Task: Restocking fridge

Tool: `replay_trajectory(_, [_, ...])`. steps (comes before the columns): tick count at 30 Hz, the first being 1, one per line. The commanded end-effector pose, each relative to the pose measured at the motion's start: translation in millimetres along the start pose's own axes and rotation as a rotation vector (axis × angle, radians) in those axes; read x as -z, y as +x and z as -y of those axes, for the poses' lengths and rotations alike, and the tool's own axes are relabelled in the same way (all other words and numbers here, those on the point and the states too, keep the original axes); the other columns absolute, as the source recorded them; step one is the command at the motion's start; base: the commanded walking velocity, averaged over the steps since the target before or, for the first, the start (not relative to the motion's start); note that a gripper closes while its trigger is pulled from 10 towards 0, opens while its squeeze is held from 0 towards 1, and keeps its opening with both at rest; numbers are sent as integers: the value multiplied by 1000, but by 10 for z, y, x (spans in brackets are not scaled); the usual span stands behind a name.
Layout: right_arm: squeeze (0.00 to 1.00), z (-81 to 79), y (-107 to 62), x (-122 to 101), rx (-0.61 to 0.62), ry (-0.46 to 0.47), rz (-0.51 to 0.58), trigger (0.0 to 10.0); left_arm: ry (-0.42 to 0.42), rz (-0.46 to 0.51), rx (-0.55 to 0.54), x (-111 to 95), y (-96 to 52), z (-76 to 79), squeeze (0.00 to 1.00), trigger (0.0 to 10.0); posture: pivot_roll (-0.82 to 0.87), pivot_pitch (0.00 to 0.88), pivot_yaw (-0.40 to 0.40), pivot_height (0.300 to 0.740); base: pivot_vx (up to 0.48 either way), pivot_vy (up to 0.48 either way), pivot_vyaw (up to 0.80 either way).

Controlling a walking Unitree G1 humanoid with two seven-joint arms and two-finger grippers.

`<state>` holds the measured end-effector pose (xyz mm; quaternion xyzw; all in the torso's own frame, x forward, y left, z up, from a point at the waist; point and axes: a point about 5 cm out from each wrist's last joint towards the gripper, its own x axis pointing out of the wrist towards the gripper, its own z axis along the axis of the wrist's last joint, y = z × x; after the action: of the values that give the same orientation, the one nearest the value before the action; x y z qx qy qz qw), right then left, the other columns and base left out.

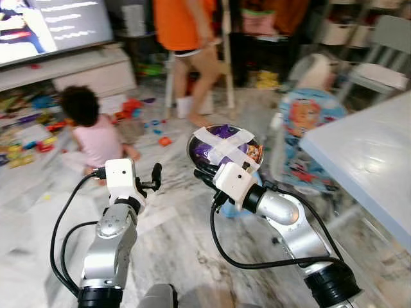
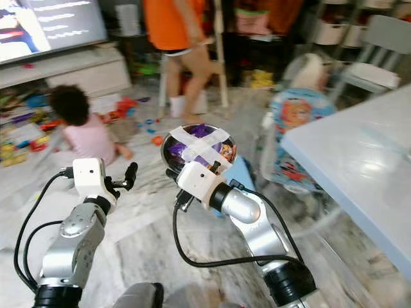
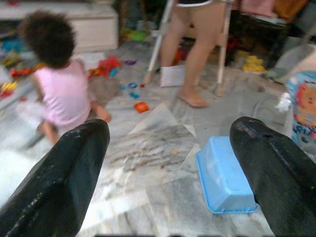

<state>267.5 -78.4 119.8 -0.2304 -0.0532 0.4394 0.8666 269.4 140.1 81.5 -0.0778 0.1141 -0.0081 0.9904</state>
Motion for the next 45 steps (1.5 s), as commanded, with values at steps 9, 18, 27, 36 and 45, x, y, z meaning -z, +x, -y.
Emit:
replay_trajectory(9, [0,75,37,-115,37,-31,66,10000,51,32,-57,-46,0,-99,0,10000,17,0,-34,740,-28,0,800])
replay_trajectory(18, [0,68,57,-132,35,-31,80,10000,53,38,-69,-56,3,-112,0,10000,21,0,-34,740,-278,0,800])
replay_trajectory(27, [0,75,54,-142,38,-27,92,10000,56,40,-69,-62,15,-123,0,10000,18,0,-30,740,-279,0,800])
replay_trajectory(36, [0,89,59,-160,42,-28,107,10000,59,42,-69,-72,24,-129,0,10000,21,0,-27,740,-200,0,800])
replay_trajectory(45, [0,89,49,-168,47,-22,116,10000,58,34,-110,-72,30,-185,0,10000,19,0,-28,740,0,27,515])
